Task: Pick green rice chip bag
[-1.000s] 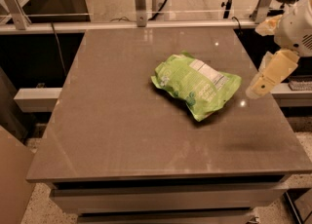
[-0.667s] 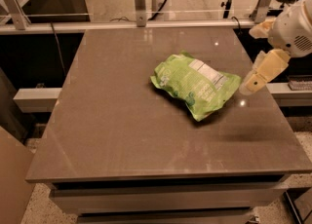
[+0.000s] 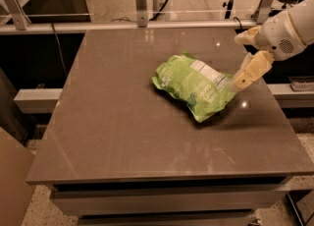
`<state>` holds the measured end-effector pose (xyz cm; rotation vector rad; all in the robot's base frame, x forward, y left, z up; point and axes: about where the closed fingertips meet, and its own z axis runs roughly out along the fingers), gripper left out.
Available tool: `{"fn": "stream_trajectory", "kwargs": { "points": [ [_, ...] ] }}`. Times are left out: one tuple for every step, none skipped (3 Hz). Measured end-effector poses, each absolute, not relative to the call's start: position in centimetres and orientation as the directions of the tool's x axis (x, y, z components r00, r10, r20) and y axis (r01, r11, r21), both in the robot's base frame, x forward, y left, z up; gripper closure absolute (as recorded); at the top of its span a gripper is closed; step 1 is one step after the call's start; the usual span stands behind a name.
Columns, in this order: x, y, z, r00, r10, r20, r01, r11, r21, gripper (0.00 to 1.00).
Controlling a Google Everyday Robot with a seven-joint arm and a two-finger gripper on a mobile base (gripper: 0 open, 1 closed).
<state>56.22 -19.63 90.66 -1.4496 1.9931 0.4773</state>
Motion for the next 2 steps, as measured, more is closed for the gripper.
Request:
{"fn": "stream_trajectory", "kwargs": {
  "points": [
    [56.45, -19.47, 90.37, -0.206, -0.709, -0.675, -0.942, 0.330, -0.058, 0.00],
    [56.88, -18.80, 89.51, -0.223, -0.702, -0.676, -0.944, 0.328, -0.030, 0.00]
  ]
}}
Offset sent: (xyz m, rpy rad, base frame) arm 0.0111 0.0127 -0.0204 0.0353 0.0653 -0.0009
